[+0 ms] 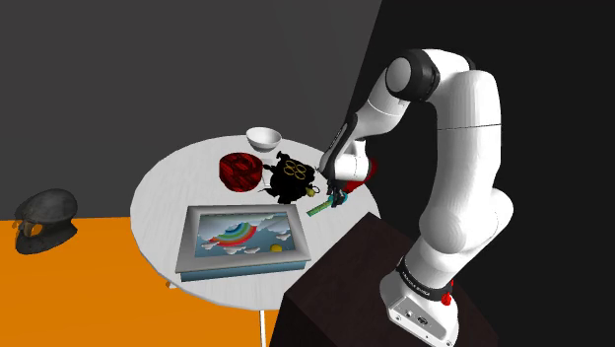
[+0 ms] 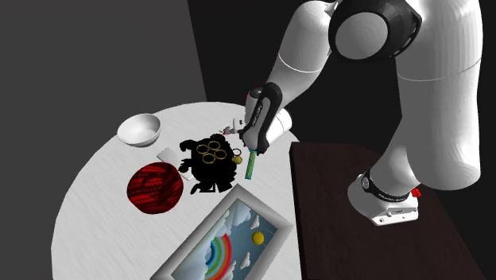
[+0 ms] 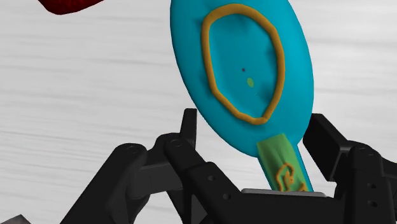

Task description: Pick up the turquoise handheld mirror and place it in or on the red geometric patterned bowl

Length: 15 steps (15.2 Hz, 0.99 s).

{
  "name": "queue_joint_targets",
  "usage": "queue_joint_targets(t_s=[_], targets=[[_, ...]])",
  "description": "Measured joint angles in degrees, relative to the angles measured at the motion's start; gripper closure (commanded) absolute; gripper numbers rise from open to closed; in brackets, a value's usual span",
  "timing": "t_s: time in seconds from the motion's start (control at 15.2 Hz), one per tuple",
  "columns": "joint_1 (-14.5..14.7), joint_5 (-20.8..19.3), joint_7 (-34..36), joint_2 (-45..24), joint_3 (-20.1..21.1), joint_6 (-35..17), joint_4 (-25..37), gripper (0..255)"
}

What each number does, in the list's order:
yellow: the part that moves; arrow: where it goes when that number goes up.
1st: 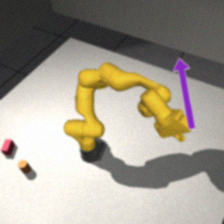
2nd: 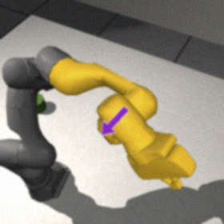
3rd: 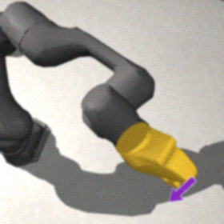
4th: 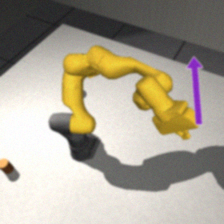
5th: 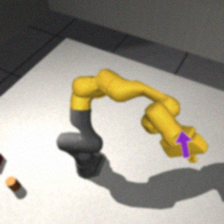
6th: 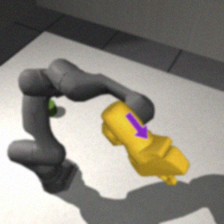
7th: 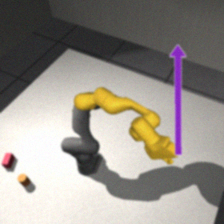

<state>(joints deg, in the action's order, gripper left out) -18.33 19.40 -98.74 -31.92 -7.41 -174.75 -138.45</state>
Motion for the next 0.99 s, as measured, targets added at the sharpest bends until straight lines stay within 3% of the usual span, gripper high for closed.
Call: queue_joint_targets(t_s=[0.99], targets=[[7.7,-5.3,4.3,12.2,-9.0,8.9,-3.9,255]])
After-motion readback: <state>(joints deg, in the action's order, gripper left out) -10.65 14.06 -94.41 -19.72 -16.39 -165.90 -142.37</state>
